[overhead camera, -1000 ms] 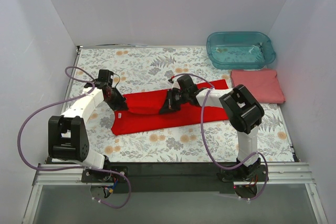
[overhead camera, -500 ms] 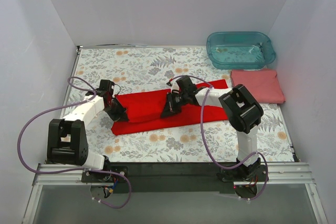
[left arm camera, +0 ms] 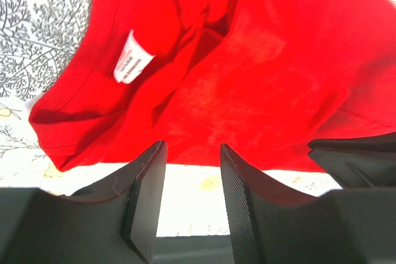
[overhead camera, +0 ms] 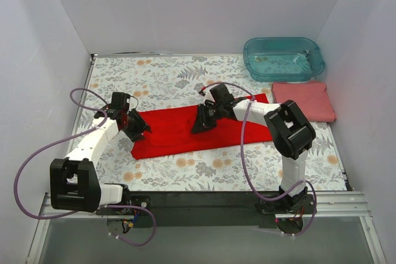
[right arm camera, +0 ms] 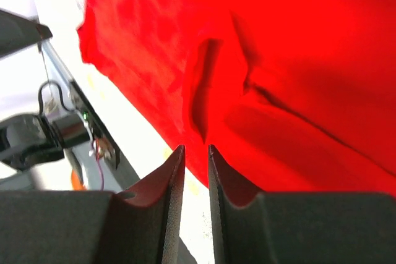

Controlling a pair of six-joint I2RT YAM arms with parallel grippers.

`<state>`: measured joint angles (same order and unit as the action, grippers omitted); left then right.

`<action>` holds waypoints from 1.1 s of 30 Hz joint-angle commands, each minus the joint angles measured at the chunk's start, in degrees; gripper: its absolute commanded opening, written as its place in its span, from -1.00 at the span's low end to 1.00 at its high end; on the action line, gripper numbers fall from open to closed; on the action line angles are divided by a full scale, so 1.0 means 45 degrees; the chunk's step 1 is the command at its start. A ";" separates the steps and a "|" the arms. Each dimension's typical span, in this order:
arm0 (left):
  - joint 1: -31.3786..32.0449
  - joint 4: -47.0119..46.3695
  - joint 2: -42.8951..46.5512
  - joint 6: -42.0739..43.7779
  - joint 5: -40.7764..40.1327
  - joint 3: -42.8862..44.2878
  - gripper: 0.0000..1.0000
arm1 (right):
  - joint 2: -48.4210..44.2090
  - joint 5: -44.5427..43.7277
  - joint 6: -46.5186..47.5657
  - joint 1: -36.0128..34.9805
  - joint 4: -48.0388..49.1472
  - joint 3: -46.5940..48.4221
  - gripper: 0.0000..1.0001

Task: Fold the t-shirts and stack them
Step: Fold the tshirt

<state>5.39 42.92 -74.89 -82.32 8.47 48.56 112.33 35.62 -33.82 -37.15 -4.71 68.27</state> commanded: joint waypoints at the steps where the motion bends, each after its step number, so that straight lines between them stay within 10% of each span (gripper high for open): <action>1: 0.0013 -0.0200 0.0374 -0.0046 -0.0378 0.0596 -0.24 | -0.0997 -0.0940 0.0406 0.0188 -0.0047 0.0902 -0.46; 15: 0.0678 -0.2524 -0.2691 -0.0280 -0.0846 0.0715 -0.66 | 0.1441 -0.0181 -0.0743 -0.0710 0.1708 0.3794 -0.49; 33: 0.0385 -0.3209 -0.5445 -0.0183 -0.2467 0.0708 -0.80 | 0.0938 0.0835 0.1733 0.2492 0.2551 0.0221 -0.52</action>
<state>7.73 29.26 -93.25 -85.19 4.89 50.59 120.62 39.99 -31.55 -28.21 7.03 70.74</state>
